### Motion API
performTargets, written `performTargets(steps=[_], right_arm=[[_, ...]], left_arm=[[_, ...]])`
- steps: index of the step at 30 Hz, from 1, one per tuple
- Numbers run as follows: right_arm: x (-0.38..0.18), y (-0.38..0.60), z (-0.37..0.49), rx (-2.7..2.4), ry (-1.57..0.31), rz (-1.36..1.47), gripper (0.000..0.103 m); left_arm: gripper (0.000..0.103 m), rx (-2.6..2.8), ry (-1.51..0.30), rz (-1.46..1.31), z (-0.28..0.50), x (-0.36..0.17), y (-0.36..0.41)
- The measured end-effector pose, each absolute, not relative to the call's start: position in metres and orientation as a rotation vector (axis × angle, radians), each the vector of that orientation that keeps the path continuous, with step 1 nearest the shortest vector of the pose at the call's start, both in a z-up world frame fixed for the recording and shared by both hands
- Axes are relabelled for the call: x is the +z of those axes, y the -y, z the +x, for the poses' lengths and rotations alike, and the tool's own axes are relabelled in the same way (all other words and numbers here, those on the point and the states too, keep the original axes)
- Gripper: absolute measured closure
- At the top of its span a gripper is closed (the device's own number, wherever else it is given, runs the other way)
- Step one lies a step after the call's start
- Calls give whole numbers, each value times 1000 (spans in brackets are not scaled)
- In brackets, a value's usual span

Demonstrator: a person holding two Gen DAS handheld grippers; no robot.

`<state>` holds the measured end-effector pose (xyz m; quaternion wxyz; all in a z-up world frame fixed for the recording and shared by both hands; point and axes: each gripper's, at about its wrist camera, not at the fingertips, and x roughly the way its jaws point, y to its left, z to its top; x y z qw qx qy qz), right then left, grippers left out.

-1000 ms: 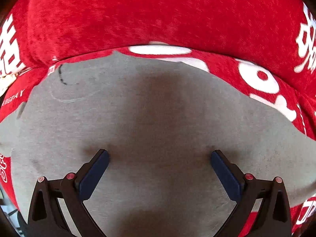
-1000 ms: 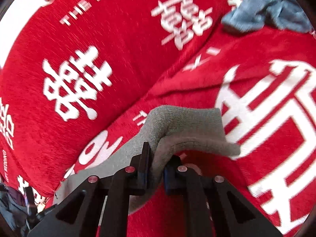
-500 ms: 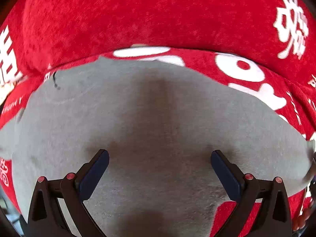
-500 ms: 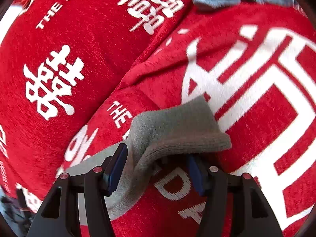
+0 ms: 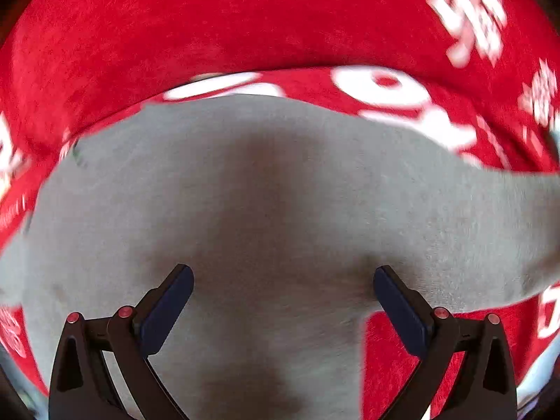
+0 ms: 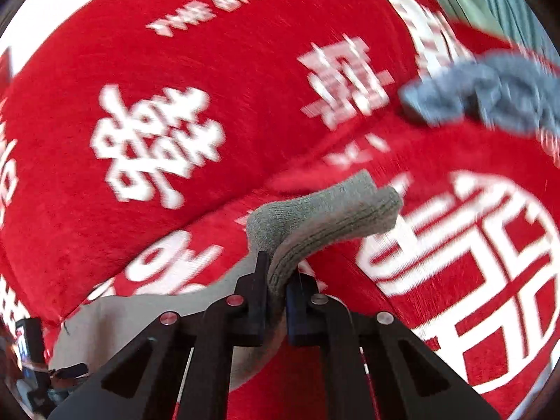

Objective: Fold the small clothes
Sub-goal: 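Carry the sleeve across the shirt body with the right gripper and open it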

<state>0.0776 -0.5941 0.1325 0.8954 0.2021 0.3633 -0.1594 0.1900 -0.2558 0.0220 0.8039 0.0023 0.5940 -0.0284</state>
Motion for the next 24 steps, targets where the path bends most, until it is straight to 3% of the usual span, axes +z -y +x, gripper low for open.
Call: performTargets(steps=[7,12,17,24], right_arm=[[224,452,110,-148,-660,200,95],[245,318,128,22,-632,57,95],[204,195,142,155,-706,-42,95],[83,66,143,255,-922,-231,96]], left_arm=[[0,49,-1204,-167,184,51,139],[0,119,-1162,-260,163,56,58],[0,221,-1136,-387,130,44,-39],[0,332,-1126,-527,85,16,-133]])
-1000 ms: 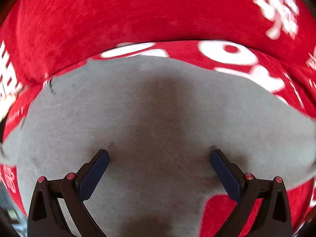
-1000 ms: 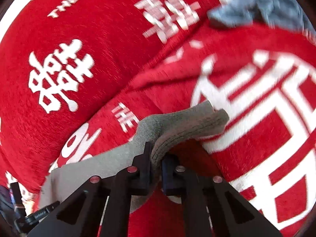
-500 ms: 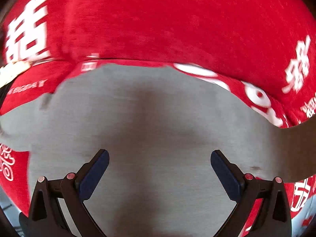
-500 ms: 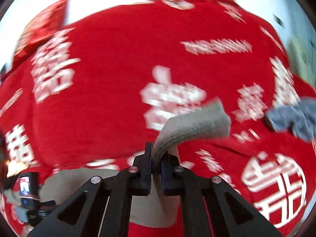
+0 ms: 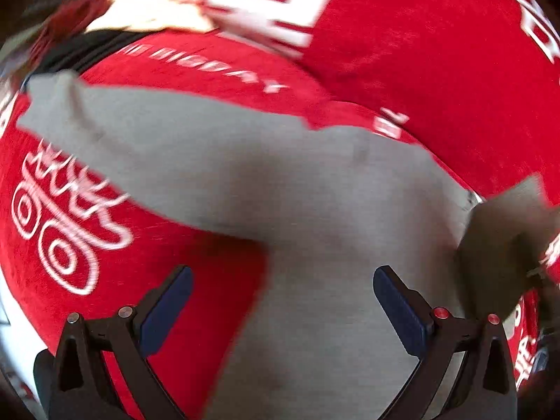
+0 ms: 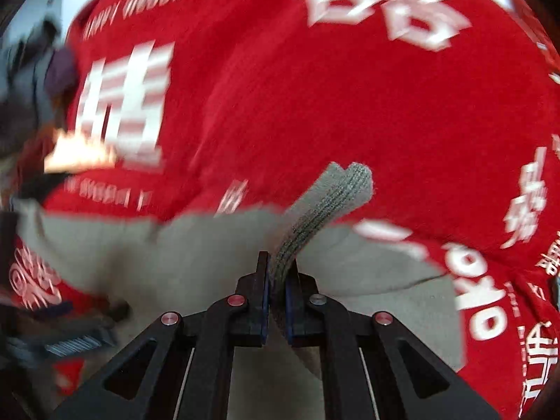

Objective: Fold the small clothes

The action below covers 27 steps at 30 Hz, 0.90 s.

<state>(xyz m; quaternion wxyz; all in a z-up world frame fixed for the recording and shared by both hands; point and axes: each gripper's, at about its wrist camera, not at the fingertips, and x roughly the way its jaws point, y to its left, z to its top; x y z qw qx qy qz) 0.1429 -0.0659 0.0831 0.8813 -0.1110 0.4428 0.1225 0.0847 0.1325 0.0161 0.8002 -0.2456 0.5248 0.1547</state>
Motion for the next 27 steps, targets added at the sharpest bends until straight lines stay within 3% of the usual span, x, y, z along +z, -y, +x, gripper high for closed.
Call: performTargets(steps=[4,5,7,8,9,10,18,24,27], right_arm=[[32,29,136,273,-1014,-317,95],[26,22,135,283,-1033,-340,91],[25,12,130,315,-1046,-391,72],[30,8,127,366,-1051,-393,46],[40,8,122,422,-1043,-382,28],[47,10,119,449,-1031,-371,24],[124,111,108,535,-954,-115,24],[72,256,129,149,-1087,-46,24],[41,270,135,144,-1156,-34,24]], left_arm=[[0,338,-1115,-599,68,5,-158],[0,335,-1110,-609,65,4,-161],[0,322,-1097,-628,60,4,-163],[0,321,-1088,-633,58,6,-162],[0,328,-1075,-642,55,7,-164],[0,333,-1066,-653,52,10,-164],[0,328,-1039,-625,58,35,-143],[0,75,-1074,-415,107,56,-32],[0,-8,-1104,-315,133,49,16]])
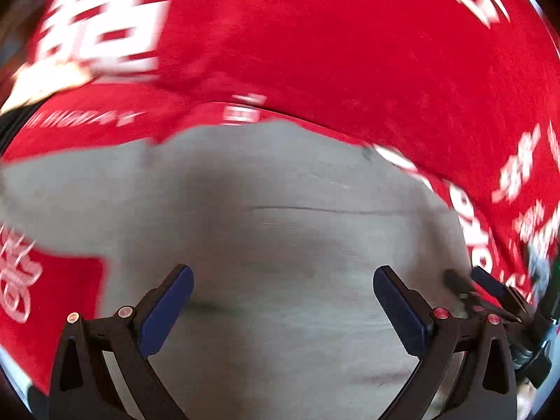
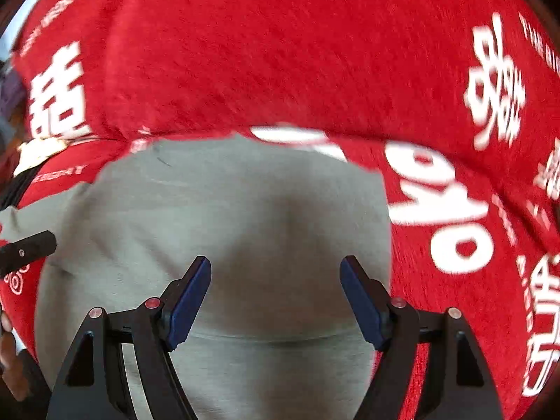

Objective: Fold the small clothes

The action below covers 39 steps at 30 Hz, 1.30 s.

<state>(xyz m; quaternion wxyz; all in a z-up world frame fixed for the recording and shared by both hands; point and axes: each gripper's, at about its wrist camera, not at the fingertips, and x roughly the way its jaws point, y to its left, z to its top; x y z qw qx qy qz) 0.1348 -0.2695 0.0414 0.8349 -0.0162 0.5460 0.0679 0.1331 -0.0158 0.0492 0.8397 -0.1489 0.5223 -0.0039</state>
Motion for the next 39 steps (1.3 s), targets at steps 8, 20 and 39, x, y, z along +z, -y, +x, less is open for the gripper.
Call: performTargets(steps=[8,20,39], right_arm=[[1,255,196,126,-1173,-68,3],[25,220,110,185,-1226,-135,7],[85,224,-86,286,-1035,-266,5]], left_arm=[[0,196,-1214,-139,164,2,9],[0,158,-1213,-76,123,9,34],[0,79,-1129,-72,-9,36,17]])
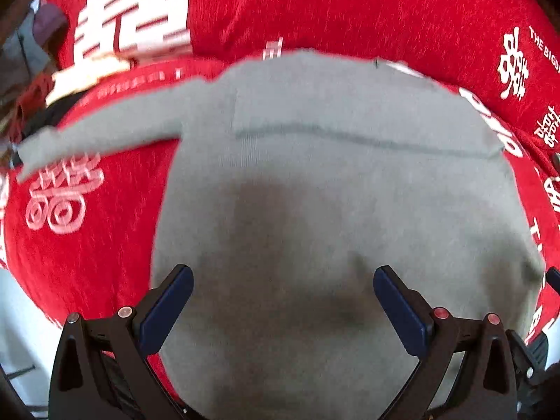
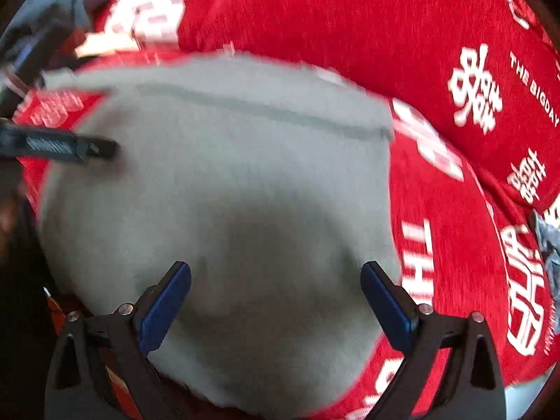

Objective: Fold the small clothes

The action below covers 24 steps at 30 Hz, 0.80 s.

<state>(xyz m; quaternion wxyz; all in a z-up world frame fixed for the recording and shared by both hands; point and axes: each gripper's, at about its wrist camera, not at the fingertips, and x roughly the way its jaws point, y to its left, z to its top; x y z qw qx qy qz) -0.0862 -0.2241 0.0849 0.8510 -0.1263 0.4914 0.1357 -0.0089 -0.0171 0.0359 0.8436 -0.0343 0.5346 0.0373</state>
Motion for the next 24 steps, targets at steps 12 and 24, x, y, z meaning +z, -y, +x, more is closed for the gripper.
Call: performTargets(steps=[12,24], right_arm=[[36,204,-110,286,-1220,-251,0],[77,195,-69,276,-1124,-287,1]], left_arm=[[0,49,-1165,-55,-34,5,13],[0,30,-1154,-79,-20,28,12]])
